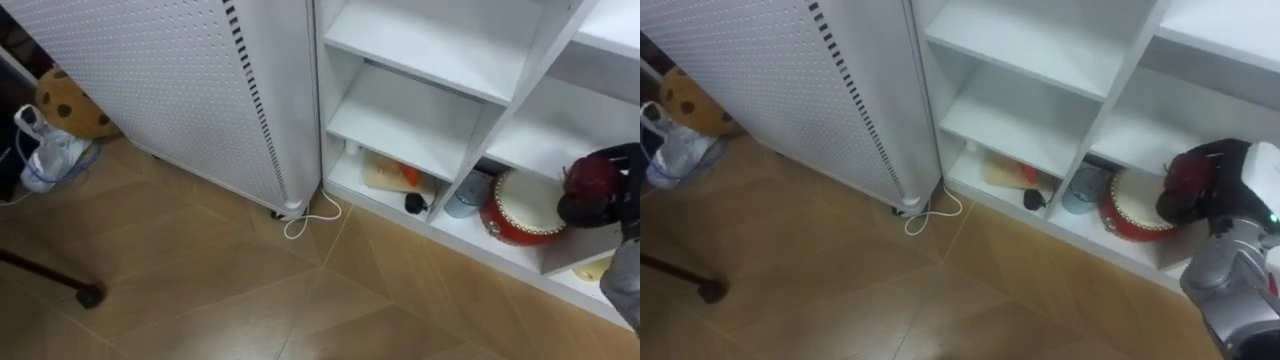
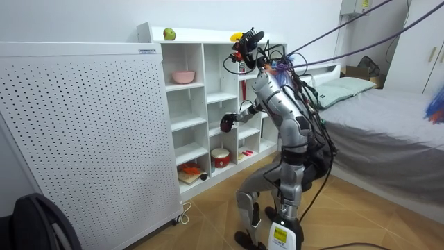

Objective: Arrange fruit in the closet

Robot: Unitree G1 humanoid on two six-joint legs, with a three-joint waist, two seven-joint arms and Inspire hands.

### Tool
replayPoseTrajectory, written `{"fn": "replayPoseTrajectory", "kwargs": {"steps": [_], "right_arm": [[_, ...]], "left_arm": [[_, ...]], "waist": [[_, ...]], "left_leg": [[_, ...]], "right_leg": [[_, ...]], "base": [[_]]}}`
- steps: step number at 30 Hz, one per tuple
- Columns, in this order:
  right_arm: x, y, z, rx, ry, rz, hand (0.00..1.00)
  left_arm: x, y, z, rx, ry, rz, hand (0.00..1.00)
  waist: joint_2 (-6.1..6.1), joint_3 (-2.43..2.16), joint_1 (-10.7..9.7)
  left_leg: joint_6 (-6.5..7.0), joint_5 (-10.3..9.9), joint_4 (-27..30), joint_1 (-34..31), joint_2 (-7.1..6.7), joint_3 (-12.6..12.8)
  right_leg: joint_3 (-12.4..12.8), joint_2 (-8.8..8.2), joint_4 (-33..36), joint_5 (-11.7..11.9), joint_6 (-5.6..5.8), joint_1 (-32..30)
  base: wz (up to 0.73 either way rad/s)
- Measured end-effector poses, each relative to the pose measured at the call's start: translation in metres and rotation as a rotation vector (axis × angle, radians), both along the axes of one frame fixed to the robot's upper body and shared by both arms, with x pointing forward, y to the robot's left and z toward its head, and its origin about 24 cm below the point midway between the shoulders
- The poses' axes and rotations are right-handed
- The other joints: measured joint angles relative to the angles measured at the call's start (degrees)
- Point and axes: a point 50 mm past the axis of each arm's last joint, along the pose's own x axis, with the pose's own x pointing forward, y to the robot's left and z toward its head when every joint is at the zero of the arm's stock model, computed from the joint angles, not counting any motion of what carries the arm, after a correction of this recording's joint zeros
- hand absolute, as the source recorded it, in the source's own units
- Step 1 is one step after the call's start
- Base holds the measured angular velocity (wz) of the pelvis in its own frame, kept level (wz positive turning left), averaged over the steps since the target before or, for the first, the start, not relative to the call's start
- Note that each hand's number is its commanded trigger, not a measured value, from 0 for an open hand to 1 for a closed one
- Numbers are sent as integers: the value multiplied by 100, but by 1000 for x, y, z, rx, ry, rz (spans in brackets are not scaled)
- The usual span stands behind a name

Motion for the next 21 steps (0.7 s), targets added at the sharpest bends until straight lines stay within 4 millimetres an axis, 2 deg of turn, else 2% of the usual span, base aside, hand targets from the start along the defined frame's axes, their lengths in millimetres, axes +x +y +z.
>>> {"fn": "replayPoseTrajectory", "kwargs": {"steps": [2,3,4,13,18,21], "right_arm": [[0,-4,8,-10,-30,-35,100],[0,-6,13,-13,-55,-53,40],[-1,-7,16,-13,-76,-68,0],[-3,-9,31,-26,-190,-158,0],[-4,-11,28,62,-213,-186,0],[-5,-12,27,96,-224,-201,0]], "left_arm": [[-1,1,0,3,4,3,0],[-1,1,0,5,3,3,0],[-1,1,0,7,2,4,0],[-4,3,0,-2,2,31,0],[-12,4,0,14,15,43,0],[-14,5,-1,18,20,47,0]], "waist": [[-3,-2,1],[-3,-2,6],[-3,-2,7],[-11,-5,-54],[-19,-2,-41],[-21,-2,-45]], "left_leg": [[0,0,14,1,0,0],[5,-3,44,1,4,-1],[32,-19,89,1,8,-5],[98,-97,288,20,3,16],[103,-245,551,21,35,9],[108,-267,595,25,43,9]], "right_leg": [[0,0,4,5,9,7],[0,1,22,7,20,12],[0,0,59,-1,36,21],[34,-50,257,-109,82,63],[48,-67,459,-211,64,96],[59,-61,487,-227,68,103]], "base": [[0],[0],[0],[2],[-4],[-1]]}}
